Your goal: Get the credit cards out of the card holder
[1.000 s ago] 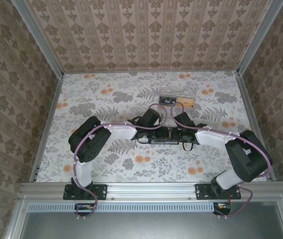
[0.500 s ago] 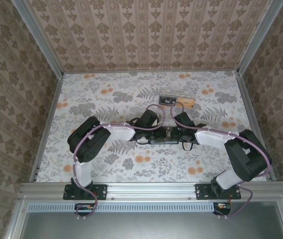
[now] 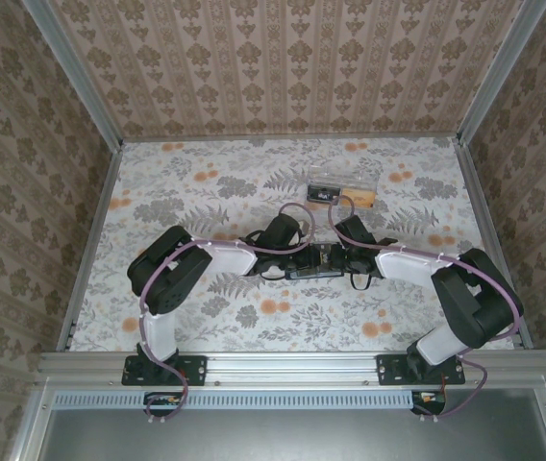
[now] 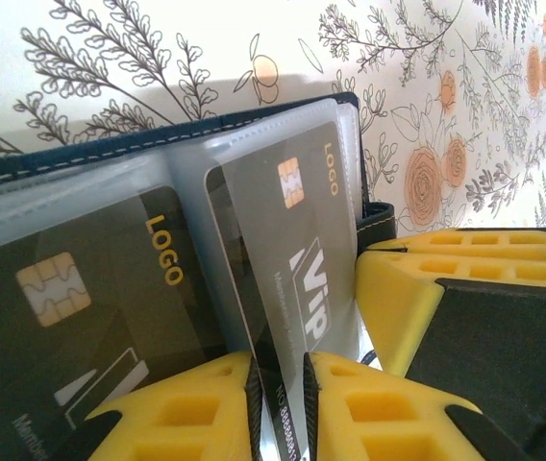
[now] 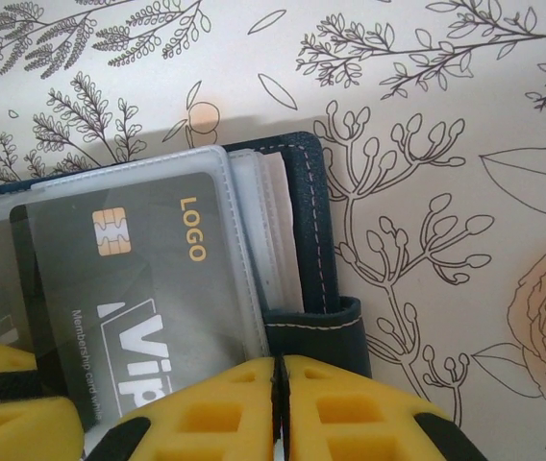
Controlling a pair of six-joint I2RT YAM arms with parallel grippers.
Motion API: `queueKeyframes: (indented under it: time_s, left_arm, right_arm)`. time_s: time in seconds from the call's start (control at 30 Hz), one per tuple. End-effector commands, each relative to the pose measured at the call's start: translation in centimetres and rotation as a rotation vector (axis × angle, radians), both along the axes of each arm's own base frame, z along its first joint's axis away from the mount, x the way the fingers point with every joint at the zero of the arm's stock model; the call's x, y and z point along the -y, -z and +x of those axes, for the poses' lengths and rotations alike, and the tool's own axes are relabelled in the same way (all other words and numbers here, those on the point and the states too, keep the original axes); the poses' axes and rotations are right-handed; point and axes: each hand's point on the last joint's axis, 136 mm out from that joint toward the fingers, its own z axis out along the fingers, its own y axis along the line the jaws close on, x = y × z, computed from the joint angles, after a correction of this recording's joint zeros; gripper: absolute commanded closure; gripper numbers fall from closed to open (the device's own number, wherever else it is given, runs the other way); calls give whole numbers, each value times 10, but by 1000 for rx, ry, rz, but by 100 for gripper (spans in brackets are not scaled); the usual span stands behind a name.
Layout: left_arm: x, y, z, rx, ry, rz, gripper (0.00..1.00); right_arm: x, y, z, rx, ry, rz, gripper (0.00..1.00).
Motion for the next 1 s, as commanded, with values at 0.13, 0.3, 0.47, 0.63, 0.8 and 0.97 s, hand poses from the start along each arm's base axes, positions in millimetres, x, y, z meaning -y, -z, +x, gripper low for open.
queueKeyframes:
  time_s: [0.13, 0.3, 0.47, 0.63, 0.8, 0.97]
  left_arm:
    - [2, -19, -4, 7, 12, -68, 84]
    - [0, -19, -4, 3, 7, -66, 94]
    - [-6, -16, -3, -7, -2, -58, 93]
    - [-14, -11, -3, -20, -15, -41, 93]
    - [-20, -8, -2, -28, -26, -35, 93]
    - [-25, -7, -3, -32, -34, -29, 93]
  right_arm:
    - [9, 26, -21, -118, 15, -27, 87]
    - [10, 28, -22, -125, 20, -28, 87]
    - [13, 30, -24, -137, 27, -36, 87]
    - [14, 30, -24, -140, 32, -36, 87]
    - [14, 30, -24, -143, 36, -37, 87]
    - [15, 30, -24, -144, 37, -38, 88]
